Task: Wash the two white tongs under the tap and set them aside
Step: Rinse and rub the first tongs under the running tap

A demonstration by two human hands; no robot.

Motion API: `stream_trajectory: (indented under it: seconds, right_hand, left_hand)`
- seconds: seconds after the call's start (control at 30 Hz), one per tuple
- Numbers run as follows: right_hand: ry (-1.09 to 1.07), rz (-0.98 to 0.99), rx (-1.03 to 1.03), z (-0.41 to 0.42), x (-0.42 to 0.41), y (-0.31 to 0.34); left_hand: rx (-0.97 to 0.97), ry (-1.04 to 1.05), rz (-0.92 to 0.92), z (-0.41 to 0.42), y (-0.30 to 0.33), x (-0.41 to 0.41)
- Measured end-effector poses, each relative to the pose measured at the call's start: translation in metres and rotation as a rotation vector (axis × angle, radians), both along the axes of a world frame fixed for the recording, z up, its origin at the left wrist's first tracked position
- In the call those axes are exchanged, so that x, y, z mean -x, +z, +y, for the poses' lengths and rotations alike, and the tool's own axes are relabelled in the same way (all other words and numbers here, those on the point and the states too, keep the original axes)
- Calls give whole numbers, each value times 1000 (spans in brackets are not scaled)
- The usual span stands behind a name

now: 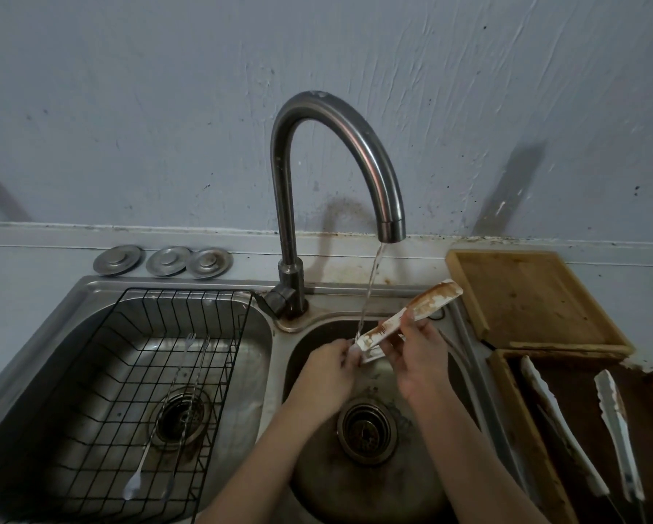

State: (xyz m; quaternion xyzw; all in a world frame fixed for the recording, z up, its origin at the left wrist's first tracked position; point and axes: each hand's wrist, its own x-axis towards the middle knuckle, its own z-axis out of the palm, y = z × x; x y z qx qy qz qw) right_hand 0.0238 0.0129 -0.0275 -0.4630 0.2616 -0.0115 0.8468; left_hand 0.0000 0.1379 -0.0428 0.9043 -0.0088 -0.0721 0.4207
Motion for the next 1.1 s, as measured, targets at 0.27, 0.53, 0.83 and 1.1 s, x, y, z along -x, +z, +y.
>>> stream_trajectory:
  seconds: [0.27, 0.53, 0.83, 1.1]
  right_hand:
    - [227, -77, 253, 20, 22, -18]
    - [302, -141, 137, 25, 21, -19]
    - [353, -120, 195, 27, 26, -20]
    - [233, -92, 86, 23, 22, -22]
  left_hand:
    - [31, 16, 136, 1, 14, 4]
    - [-12, 38, 162, 11, 21, 3]
    - [45, 58, 228, 14, 19, 8]
    - [68, -33, 298, 9, 21, 12]
